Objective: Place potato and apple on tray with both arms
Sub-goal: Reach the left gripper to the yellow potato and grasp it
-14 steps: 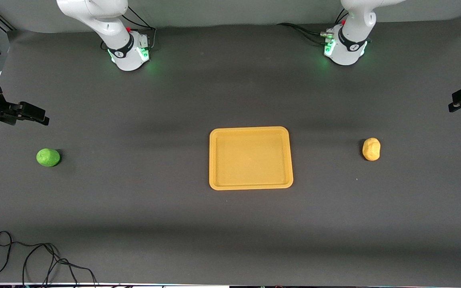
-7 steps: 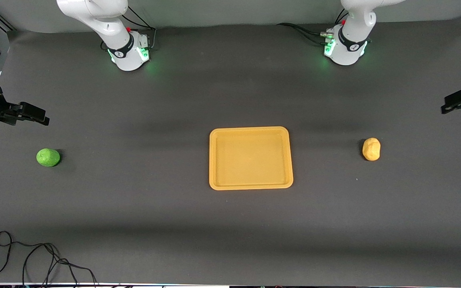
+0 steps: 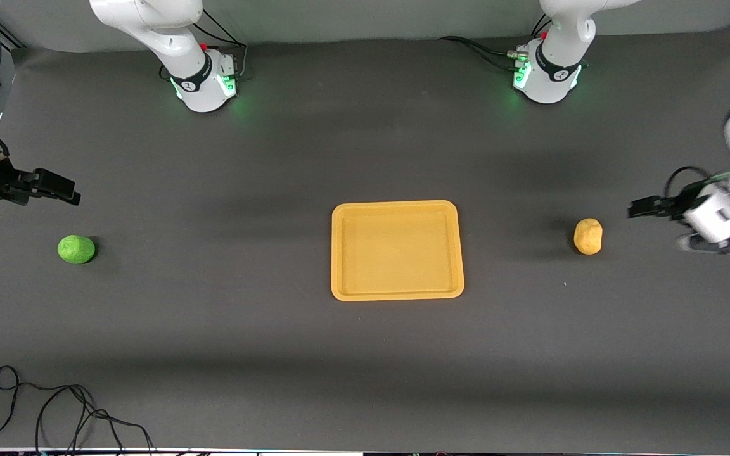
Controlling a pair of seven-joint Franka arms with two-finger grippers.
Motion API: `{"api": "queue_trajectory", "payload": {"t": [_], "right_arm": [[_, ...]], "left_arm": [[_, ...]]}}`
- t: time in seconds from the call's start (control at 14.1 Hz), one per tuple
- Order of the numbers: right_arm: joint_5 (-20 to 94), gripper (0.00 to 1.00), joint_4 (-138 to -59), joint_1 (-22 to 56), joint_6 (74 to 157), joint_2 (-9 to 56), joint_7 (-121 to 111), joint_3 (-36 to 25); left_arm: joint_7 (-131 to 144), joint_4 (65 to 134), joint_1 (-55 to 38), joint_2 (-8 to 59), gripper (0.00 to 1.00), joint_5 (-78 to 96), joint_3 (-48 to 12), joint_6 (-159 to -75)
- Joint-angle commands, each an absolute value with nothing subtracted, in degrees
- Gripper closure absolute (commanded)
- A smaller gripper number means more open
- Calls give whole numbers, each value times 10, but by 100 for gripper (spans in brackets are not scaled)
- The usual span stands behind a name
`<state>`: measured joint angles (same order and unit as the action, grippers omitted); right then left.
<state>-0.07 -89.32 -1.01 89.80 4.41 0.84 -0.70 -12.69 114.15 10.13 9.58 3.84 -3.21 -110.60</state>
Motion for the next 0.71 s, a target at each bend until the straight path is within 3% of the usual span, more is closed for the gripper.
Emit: {"api": "queue_trajectory", "payload": {"t": [0.0,0.28,0.42,0.64], "right_arm": [[-12,0,-946,-15,946,32,-43,-40],[-12,0,-988,-15,1016,39,-201,-163],[-4,0,-990,-16,1041,57,-295,-233],[11,0,-999,-18,1079,69,-375,-292]], "left_arm": [[-156,1150,89,152,4,46,-29,-1134],[-165,1154,88,218,5,45,-29,-1172],[-168,1160,89,237,10,42,-29,-1174],[-168,1156,88,259,13,42,-29,-1190]]}}
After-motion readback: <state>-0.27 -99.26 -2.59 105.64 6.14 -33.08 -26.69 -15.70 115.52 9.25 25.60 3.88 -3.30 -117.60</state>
